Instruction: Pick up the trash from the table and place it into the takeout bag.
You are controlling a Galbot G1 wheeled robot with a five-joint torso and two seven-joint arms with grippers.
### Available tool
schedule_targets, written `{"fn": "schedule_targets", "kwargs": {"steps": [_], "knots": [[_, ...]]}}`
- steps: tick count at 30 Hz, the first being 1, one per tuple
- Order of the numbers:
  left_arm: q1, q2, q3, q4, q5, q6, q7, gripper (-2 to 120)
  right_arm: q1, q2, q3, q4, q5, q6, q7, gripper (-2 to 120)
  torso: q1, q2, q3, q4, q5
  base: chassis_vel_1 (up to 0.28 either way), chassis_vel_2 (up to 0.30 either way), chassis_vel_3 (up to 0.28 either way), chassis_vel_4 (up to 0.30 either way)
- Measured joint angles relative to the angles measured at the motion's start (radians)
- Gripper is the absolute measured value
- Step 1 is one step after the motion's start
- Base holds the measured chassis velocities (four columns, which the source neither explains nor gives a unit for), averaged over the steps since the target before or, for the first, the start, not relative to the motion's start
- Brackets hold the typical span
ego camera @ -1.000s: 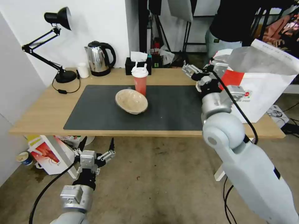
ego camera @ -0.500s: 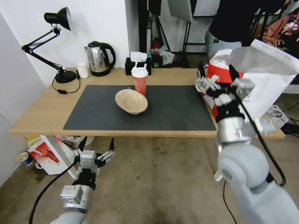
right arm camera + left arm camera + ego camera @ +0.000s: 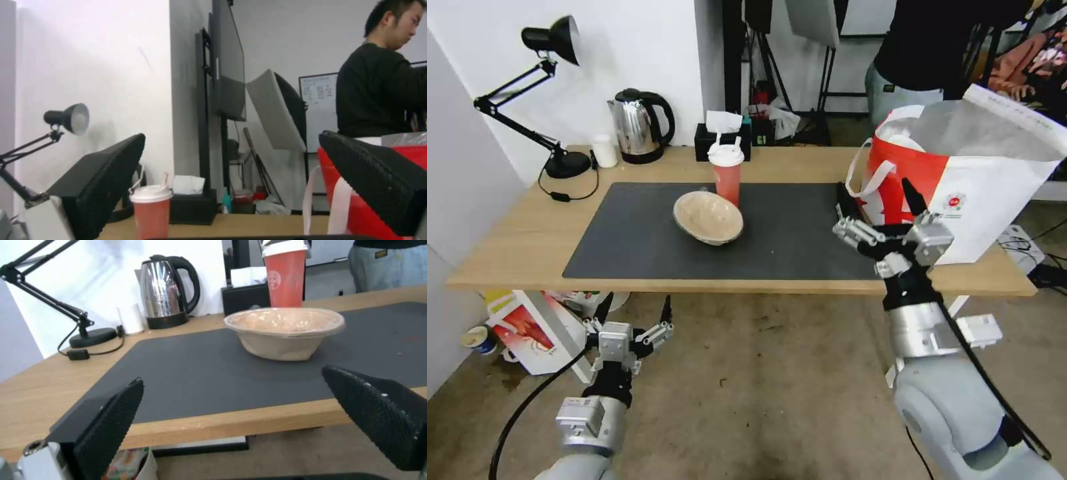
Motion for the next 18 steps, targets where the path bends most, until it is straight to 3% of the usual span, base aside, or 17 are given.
{"fn": "schedule_targets", "kwargs": {"steps": [8,18], "knots": [[0.000,0.000,0.000,0.000,0.000,0.000,0.000,100,-0.070,0.025,0.000,-0.015,-0.062,0.082,-0.004,100,0.000,0.000,0.000,0.0000,0.0001,0.000,0.000,0.000,0.000],[0.000,0.000,0.000,0.000,0.000,0.000,0.000,100,-0.105,0.029,0.001,0.006,-0.088,0.105,-0.003,100,0.000,0.000,0.000,0.0001,0.0000,0.000,0.000,0.000,0.000]]}}
